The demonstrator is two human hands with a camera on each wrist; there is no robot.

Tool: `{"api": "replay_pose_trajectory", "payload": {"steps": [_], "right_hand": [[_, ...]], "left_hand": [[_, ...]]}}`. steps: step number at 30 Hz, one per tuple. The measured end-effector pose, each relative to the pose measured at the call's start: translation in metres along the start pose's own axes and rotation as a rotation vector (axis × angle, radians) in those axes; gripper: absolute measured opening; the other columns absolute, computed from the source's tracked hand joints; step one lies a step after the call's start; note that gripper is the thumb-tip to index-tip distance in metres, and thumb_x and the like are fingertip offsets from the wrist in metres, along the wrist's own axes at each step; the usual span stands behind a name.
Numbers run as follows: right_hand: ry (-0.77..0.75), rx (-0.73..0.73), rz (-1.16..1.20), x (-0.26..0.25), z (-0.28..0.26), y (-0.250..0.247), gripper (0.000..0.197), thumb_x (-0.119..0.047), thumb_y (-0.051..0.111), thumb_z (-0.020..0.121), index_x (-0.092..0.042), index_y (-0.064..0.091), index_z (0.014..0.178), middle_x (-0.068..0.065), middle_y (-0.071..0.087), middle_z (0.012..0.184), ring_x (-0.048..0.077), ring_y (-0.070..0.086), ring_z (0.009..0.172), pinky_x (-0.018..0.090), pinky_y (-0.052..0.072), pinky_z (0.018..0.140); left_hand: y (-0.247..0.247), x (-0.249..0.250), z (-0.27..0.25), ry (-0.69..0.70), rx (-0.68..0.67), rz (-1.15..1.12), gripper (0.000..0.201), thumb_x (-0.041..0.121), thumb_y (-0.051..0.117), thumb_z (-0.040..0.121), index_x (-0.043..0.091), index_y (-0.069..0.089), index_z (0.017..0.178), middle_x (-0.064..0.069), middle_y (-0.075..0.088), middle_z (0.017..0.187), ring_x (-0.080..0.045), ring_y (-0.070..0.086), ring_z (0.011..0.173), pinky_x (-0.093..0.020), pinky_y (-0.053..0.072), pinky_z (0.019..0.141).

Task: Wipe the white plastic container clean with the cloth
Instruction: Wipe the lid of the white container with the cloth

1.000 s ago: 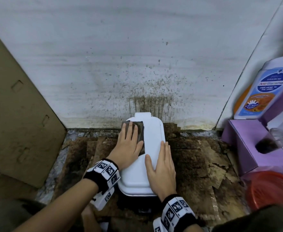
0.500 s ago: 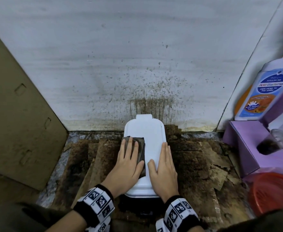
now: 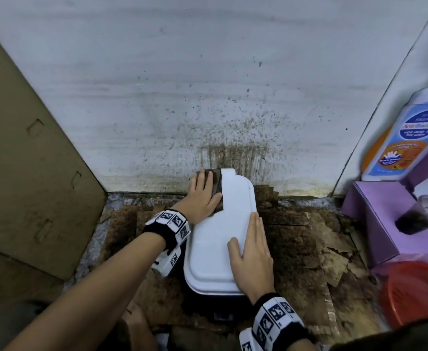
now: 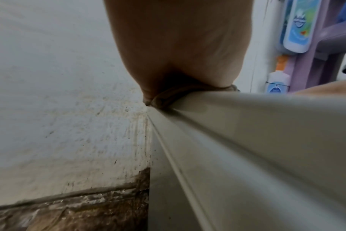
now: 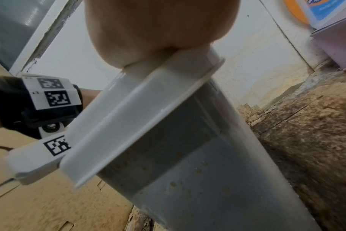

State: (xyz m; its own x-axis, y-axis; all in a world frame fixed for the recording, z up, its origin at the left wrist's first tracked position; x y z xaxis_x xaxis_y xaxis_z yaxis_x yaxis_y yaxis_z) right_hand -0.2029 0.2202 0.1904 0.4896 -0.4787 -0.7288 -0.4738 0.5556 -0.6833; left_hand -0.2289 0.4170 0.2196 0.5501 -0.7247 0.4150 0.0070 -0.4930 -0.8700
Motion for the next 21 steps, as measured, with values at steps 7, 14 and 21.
{"api": "replay_pose_trajectory", "payload": {"steps": [7, 14, 21], "right_hand": [[0.004, 0.003, -0.003, -0.002, -0.003, -0.003, 0.076, -0.041, 0.040, 0.102, -0.022, -0.004, 0.160, -0.010, -0.005, 0.168, 0.004, -0.004, 0.154, 0.032, 0.017, 0.124], [0.006, 0.013, -0.007, -0.003, -0.003, -0.003, 0.075, -0.039, 0.041, 0.102, -0.020, -0.002, 0.161, -0.009, -0.002, 0.169, 0.005, -0.003, 0.154, 0.033, 0.018, 0.125], [0.034, 0.012, -0.005, -0.004, -0.004, -0.003, 0.076, -0.041, 0.040, 0.101, -0.022, -0.002, 0.161, -0.009, -0.001, 0.169, 0.005, -0.002, 0.154, 0.032, 0.018, 0.122]], "left_hand": [[0.009, -0.008, -0.006, 0.014, 0.020, -0.125, 0.075, 0.048, 0.027, 0.108, 0.013, -0.014, 0.160, -0.004, -0.031, 0.164, -0.027, -0.029, 0.151, -0.049, -0.004, 0.124], [0.032, -0.007, -0.058, 0.066, 0.044, -0.174, 0.079, 0.052, 0.029, 0.106, 0.019, -0.018, 0.159, 0.008, -0.041, 0.159, -0.014, -0.038, 0.146, -0.040, -0.009, 0.121], [0.062, -0.003, -0.124, 0.109, 0.282, -0.200, 0.080, 0.062, 0.034, 0.099, 0.025, 0.000, 0.162, 0.017, -0.021, 0.166, -0.005, -0.021, 0.152, -0.026, -0.004, 0.121]]}}
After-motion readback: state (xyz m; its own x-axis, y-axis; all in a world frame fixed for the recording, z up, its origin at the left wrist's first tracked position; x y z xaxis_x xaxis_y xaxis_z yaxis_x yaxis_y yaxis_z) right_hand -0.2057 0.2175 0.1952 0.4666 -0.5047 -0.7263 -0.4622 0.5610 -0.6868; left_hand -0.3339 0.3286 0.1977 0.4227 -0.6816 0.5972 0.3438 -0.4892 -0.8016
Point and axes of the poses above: each hand's wrist, its own z-axis towards the middle knuckle, its own y-axis out of the palm, x = y × z, the point moved 5 cm from there along z, towards the middle knuckle
